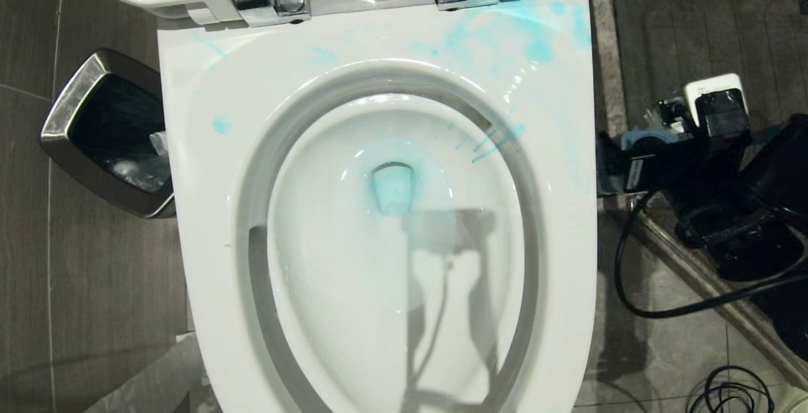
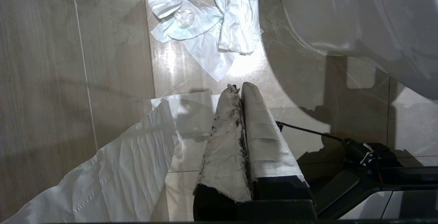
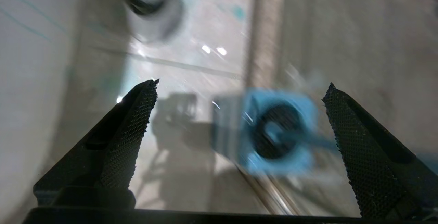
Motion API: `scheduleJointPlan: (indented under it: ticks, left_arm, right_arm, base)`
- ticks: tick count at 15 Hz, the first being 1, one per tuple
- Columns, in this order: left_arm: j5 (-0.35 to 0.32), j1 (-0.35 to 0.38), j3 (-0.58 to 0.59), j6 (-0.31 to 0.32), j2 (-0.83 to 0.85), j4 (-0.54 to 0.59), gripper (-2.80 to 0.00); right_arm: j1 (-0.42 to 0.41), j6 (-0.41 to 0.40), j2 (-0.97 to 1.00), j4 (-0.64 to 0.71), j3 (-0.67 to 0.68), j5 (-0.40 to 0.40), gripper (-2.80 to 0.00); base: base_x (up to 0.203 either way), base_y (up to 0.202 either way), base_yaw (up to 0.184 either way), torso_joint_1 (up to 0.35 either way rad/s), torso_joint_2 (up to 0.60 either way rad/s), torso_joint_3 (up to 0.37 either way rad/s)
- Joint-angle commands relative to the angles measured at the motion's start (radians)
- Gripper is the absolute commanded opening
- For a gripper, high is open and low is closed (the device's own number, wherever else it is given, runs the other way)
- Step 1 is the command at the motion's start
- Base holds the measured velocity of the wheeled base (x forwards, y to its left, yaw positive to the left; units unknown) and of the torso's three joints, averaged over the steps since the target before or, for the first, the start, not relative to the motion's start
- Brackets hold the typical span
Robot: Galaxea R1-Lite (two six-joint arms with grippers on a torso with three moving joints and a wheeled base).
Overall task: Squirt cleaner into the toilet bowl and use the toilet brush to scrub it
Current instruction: Scrub the toilet bowl
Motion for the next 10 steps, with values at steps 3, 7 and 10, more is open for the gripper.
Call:
scheduleJointPlan:
  ticks: [3,7,10]
  left_arm:
    - [0.0,0.001,0.0,0.0,0.0,0.0,-2.8]
    - [0.0,0.0,0.001,0.0,0.0,0.0,-2.8]
    - [0.001,0.001,0.0,0.0,0.0,0.0,-2.8]
  right_arm:
    - [-0.053,0.053,-0.135,-0.008,0.171,-0.014,0.0]
    - [-0.054,0.113,-0.217,-0.001,0.278,-0.005,0.0]
    - [-0.053,0.151,-0.263,0.047,0.283,-0.005,0.0]
  base:
    - [0.0,0.0,0.0,0.0,0.0,0.0]
    - [0.0,0.0,0.0,0.0,0.0,0.0]
    - [0.0,0.0,0.0,0.0,0.0,0.0]
